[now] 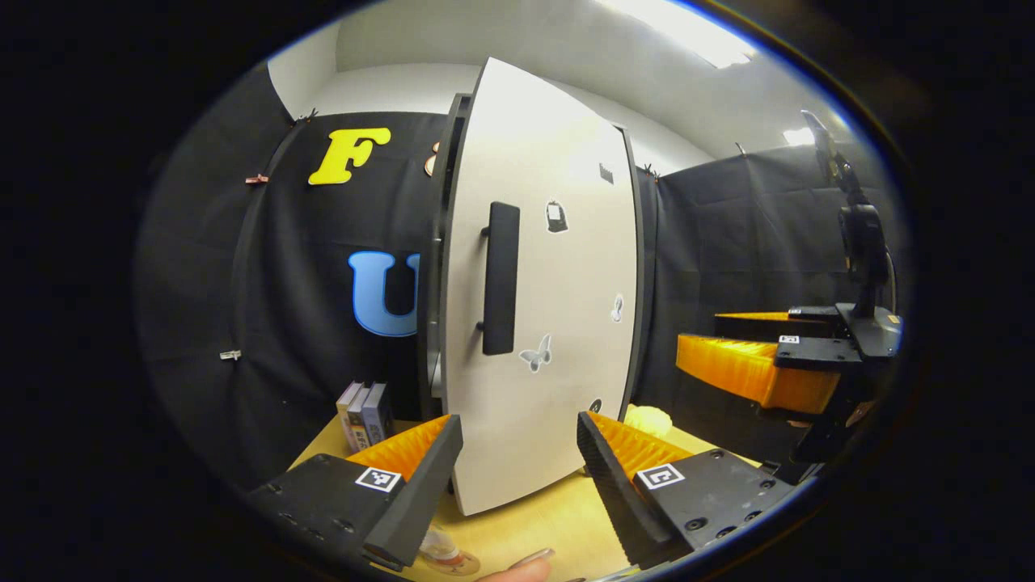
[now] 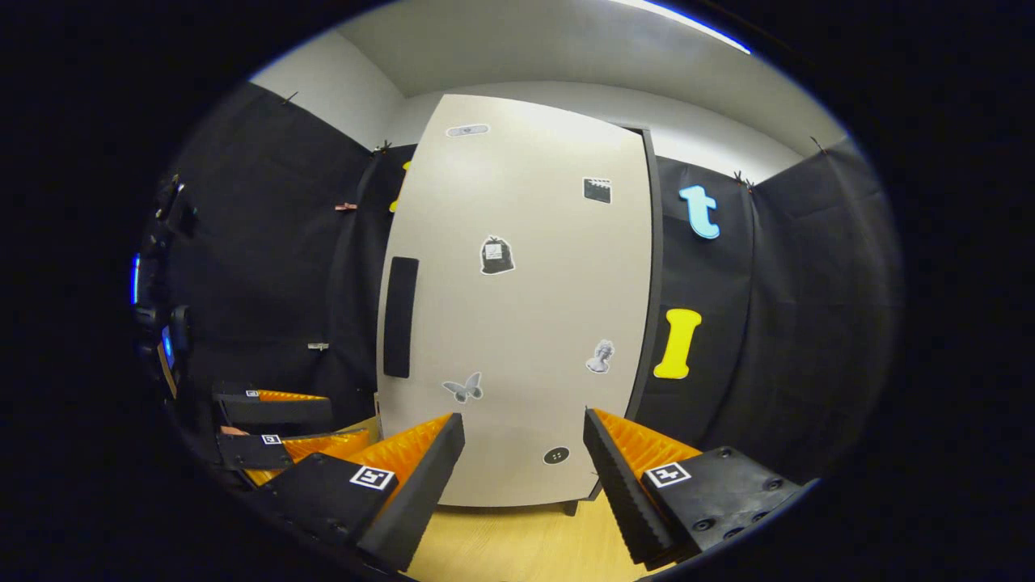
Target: Open the cabinet door with the right hand, grasp the bottle in the cabinet with the left hand and place it on the coaster, then close the cabinet door with the right hand.
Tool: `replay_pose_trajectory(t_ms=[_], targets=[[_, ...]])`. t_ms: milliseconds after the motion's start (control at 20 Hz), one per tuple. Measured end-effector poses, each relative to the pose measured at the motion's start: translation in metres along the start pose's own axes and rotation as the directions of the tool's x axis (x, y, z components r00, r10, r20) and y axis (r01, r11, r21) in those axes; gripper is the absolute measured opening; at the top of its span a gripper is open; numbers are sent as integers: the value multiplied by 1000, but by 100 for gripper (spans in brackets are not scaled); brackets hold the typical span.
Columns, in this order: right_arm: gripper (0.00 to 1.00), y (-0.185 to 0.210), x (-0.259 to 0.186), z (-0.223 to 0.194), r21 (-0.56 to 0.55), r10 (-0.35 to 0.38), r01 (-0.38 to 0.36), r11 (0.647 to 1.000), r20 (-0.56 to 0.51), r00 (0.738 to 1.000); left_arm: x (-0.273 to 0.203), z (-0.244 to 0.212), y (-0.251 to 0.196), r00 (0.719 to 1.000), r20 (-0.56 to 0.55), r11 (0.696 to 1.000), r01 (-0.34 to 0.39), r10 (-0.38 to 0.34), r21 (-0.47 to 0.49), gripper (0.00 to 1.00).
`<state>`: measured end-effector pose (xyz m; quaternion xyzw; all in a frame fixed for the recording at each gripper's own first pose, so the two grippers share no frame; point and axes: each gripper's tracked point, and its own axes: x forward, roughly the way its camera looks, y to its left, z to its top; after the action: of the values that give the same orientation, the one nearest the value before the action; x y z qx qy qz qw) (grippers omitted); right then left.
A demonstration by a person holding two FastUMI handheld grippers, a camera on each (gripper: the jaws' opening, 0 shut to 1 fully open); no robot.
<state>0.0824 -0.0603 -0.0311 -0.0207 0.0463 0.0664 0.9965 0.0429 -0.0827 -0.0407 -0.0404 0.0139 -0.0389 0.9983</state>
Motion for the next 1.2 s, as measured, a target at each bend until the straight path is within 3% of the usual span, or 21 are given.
replay_pose_trajectory(t_ms=[150,450,1200], targets=[[97,-15,-4,10,-4,-50,50,999,43,998,3,18,-4,999,35,999,0,-2,40,90],[96,-21,-19,18,-26,-50,52,998,68,996,5,16,-23,999,37,1000,24,-25,16,90],[96,-17,-29,10,-24,-25,26,999,25,999,-2,17,-23,999,35,999,10,-11,45,90]])
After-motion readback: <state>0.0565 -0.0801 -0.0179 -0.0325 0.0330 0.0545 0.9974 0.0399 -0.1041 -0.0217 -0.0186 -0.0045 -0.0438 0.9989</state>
